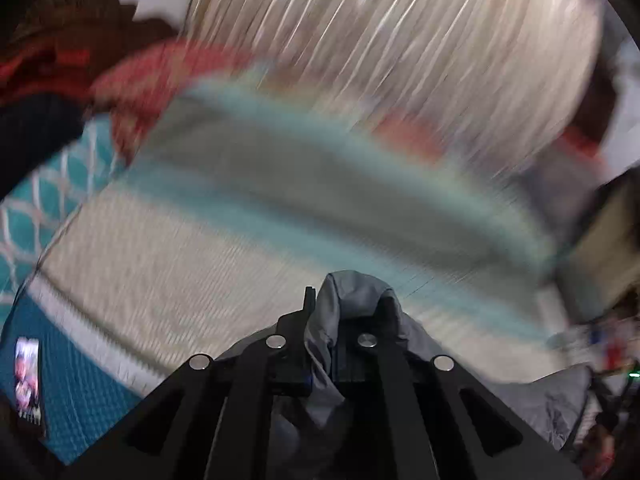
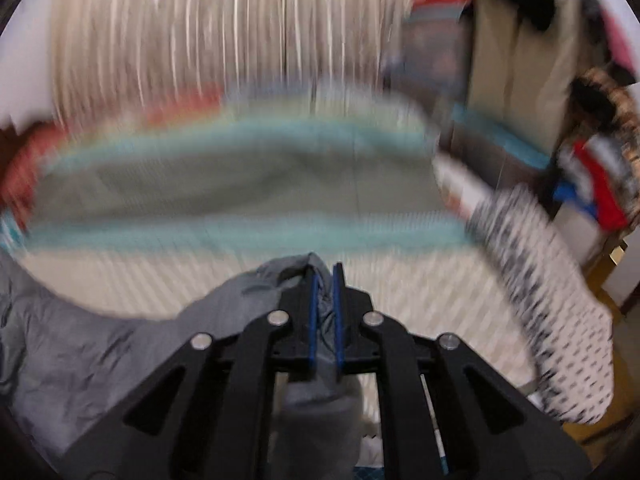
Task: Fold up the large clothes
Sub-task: 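Lift the grey jacket with both grippers and shake it open, then lay the jacket flat on the blue sheet and open both grippers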
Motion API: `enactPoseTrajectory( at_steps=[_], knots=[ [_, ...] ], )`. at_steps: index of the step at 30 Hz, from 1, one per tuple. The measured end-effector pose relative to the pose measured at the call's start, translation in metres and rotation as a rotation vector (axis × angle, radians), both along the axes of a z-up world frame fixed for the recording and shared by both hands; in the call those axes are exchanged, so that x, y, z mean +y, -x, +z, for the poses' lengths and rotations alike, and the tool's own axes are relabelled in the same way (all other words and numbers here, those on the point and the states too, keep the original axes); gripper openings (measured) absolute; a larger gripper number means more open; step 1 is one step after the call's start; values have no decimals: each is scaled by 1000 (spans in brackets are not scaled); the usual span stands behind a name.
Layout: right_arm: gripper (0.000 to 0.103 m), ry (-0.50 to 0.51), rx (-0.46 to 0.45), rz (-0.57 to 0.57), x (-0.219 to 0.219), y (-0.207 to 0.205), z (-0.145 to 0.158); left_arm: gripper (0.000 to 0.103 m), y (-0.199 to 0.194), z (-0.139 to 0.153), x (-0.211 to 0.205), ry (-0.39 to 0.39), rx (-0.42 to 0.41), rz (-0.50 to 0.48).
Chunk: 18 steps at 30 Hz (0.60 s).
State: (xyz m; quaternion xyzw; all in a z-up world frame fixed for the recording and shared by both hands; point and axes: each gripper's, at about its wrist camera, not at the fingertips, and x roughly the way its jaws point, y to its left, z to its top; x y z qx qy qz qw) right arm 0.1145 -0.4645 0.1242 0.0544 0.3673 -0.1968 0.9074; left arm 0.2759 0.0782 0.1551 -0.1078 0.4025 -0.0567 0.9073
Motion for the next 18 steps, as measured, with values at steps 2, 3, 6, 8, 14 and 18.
enactPoseTrajectory(
  at_steps=[2, 3, 6, 8, 14, 18],
  knots=[
    [37, 8, 99, -7, 9, -12, -39, 27, -28, -69, -10, -66, 170, 9],
    [40, 0, 96, 6, 17, -9, -49, 27, -32, -90, -11, -86, 213, 12],
    [69, -6, -3, 114, 44, 21, -45, 27, -33, -127, -13, -129, 259, -4],
    [69, -44, -59, 241, 63, 46, -35, 27, -29, -129, -13, -153, 239, -34],
    [69, -367, 62, 659, 122, 71, -40, 41, 3, -101, -12, -209, 188, -159],
    [69, -512, 236, 709, 151, 32, -82, 49, 21, -89, -1, -155, 188, -235]
  ],
)
